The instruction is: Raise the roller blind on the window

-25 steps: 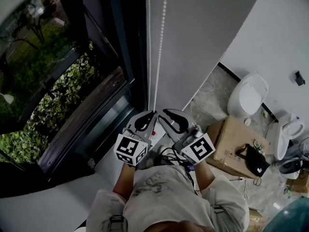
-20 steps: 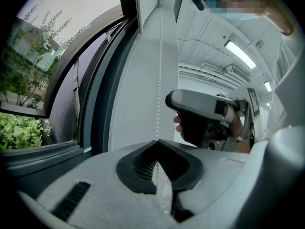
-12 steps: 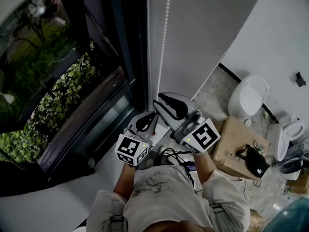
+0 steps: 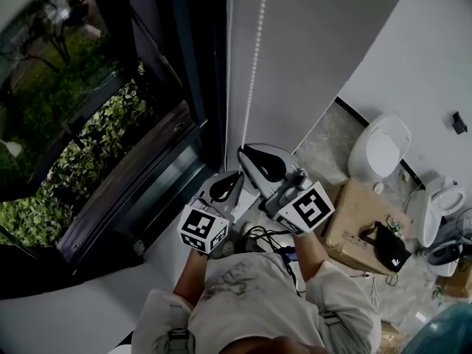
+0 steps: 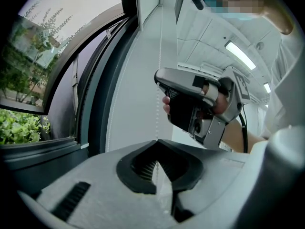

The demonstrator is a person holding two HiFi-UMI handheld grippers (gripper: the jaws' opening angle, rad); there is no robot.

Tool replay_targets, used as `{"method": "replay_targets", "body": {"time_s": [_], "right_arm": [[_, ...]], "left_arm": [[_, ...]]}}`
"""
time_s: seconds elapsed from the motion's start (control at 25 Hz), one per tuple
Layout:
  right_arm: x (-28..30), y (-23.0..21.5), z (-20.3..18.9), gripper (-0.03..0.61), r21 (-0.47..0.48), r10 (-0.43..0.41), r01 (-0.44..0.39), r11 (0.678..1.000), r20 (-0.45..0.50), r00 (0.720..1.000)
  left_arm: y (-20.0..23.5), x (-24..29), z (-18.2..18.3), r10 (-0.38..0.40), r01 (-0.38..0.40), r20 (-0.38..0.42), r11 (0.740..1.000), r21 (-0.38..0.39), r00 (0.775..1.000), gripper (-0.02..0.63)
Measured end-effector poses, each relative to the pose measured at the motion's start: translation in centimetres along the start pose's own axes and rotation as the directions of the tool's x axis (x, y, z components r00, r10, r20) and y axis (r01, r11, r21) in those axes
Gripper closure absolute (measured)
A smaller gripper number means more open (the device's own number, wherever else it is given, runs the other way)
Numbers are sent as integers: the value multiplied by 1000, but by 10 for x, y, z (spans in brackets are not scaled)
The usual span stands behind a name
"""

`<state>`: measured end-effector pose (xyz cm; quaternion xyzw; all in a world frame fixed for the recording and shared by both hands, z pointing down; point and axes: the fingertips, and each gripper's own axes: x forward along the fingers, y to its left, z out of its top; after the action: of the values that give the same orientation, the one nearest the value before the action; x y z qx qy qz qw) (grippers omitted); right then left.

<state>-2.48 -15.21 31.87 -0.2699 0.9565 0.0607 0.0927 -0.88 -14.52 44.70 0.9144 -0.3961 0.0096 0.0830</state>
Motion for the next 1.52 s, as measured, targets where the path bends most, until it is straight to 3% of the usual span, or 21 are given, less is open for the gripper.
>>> {"method": "replay_targets", "body": {"time_s": [0.36,0.96,1.52], "right_arm": [[-11,3,-50,560,26,-20,23,999,-111,994],[-26,9,-104,560,62,-18,32,998,-215,976],[-29,9,-110,560,65,-21,36,997,-221,975]], "left_arm": [[1,3,-44,9,-12,-96,999,-35,995,604],[5,7,-103,12,-29,-209,996,-79,978,604],[9,-8,-99,61,-71,-191,996,-47,980,594]]}}
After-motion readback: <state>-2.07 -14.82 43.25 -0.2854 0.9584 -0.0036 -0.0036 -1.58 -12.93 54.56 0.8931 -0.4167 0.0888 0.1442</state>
